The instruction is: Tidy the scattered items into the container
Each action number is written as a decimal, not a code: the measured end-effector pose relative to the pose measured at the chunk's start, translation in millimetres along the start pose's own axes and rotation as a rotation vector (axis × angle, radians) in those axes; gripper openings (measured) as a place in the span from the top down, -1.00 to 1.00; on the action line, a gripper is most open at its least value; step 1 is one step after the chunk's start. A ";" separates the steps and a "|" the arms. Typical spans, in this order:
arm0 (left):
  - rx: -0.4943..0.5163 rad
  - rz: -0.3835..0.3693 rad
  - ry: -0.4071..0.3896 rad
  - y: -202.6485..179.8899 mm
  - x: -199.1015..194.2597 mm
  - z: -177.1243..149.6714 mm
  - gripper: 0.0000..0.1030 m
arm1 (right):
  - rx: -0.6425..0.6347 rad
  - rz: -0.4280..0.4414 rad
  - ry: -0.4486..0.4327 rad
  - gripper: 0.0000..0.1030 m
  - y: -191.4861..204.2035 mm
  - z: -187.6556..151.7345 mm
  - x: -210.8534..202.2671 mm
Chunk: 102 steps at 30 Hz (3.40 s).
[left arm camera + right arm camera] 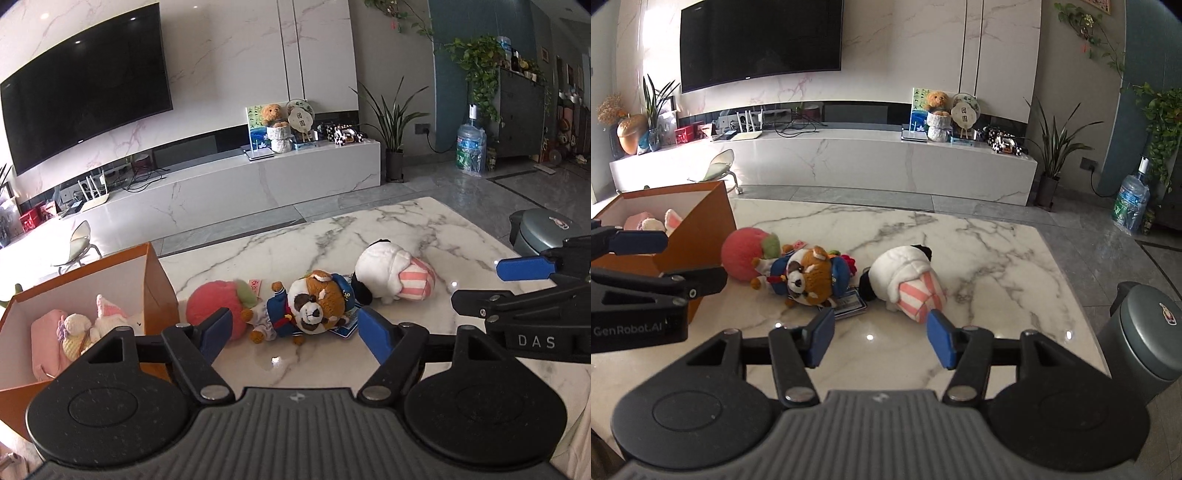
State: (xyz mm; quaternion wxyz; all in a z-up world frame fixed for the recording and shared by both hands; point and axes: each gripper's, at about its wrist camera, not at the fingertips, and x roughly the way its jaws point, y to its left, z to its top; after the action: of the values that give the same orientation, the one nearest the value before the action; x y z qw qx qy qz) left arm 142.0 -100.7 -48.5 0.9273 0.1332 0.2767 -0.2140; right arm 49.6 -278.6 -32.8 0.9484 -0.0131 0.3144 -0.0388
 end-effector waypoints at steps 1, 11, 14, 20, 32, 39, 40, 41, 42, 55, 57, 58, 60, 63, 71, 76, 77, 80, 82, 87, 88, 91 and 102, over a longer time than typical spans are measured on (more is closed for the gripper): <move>0.012 0.000 0.006 -1.9 4.5 -0.2 -0.71 | 0.001 -0.002 0.006 -0.15 -1.3 0.1 4.3; 0.067 0.026 0.061 1.4 48.1 -2.0 -0.71 | 0.005 -0.009 0.063 -0.29 -10.4 0.8 47.2; 0.073 0.026 0.076 4.9 57.6 -2.9 -0.71 | 0.007 -0.008 0.085 -0.32 -11.3 -0.4 62.3; 0.125 0.016 0.087 4.3 78.6 -5.6 -0.71 | -0.021 -0.021 0.120 -0.45 -11.8 0.9 89.7; 0.220 -0.003 0.120 -6.8 118.1 -12.6 -0.72 | -0.018 -0.047 0.134 -0.62 -26.0 10.5 126.9; 0.278 -0.035 0.108 -12.0 129.4 -18.1 -0.73 | -0.027 -0.057 0.139 -0.63 -30.7 13.5 143.7; 0.283 -0.038 0.106 -12.5 130.8 -19.0 -0.73 | -0.027 -0.060 0.139 -0.63 -31.6 14.2 145.9; 0.289 -0.040 0.105 -13.0 132.2 -19.9 -0.73 | -0.027 -0.062 0.139 -0.63 -32.5 15.0 147.9; 0.296 -0.039 0.105 -13.5 133.7 -20.7 -0.73 | -0.027 -0.064 0.138 -0.63 -33.4 15.6 149.7; 0.389 -0.032 0.102 -20.8 160.3 -20.8 -0.82 | -0.020 -0.038 0.162 -0.64 -37.5 15.3 172.4; 0.395 -0.033 0.102 -20.6 163.8 -20.9 -0.83 | -0.016 -0.031 0.168 -0.64 -37.7 14.1 175.7; 0.395 -0.034 0.105 -19.6 165.6 -21.0 -0.85 | -0.012 -0.028 0.169 -0.64 -38.0 13.7 176.9; 0.395 -0.037 0.112 -17.6 169.2 -21.3 -0.87 | -0.002 -0.021 0.170 -0.64 -38.8 13.1 178.4; 0.395 -0.040 0.121 -14.7 174.5 -21.8 -0.88 | 0.011 -0.013 0.168 -0.59 -40.1 13.0 180.2; 0.351 -0.058 0.147 -8.8 177.1 -18.0 -0.84 | 0.003 -0.017 0.177 -0.27 -37.9 10.6 179.8; 0.309 -0.091 0.164 -3.9 168.0 -15.8 -0.72 | 0.006 -0.012 0.182 -0.24 -34.7 5.1 169.7; 0.306 -0.095 0.169 -3.7 165.5 -15.6 -0.70 | 0.007 -0.011 0.183 -0.24 -34.0 4.0 167.5; 0.272 -0.115 0.184 -2.0 155.1 -16.2 -0.65 | 0.010 -0.008 0.186 -0.23 -31.9 0.5 160.9; 0.243 -0.123 0.187 0.1 147.1 -17.3 -0.62 | 0.016 -0.004 0.186 -0.22 -30.3 -1.8 153.8; 0.185 -0.114 0.185 6.0 122.4 -21.0 -0.59 | 0.009 -0.005 0.171 -0.21 -23.6 -5.7 131.0; 0.175 -0.110 0.182 7.3 116.9 -21.2 -0.58 | 0.008 -0.004 0.168 -0.21 -22.5 -5.7 126.5; 0.148 -0.103 0.178 11.6 100.8 -20.5 -0.57 | 0.007 0.003 0.158 -0.21 -19.0 -5.2 112.0; 0.057 -0.076 0.097 29.5 29.3 -7.8 -0.56 | -0.012 0.021 0.076 -0.18 0.6 3.9 48.5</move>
State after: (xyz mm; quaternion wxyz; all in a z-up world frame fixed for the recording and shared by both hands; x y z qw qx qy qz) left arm 174.5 -81.5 -67.8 0.8999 0.1589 0.3200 -0.2502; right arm 90.7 -281.9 -58.6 0.9360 -0.0139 0.3507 -0.0276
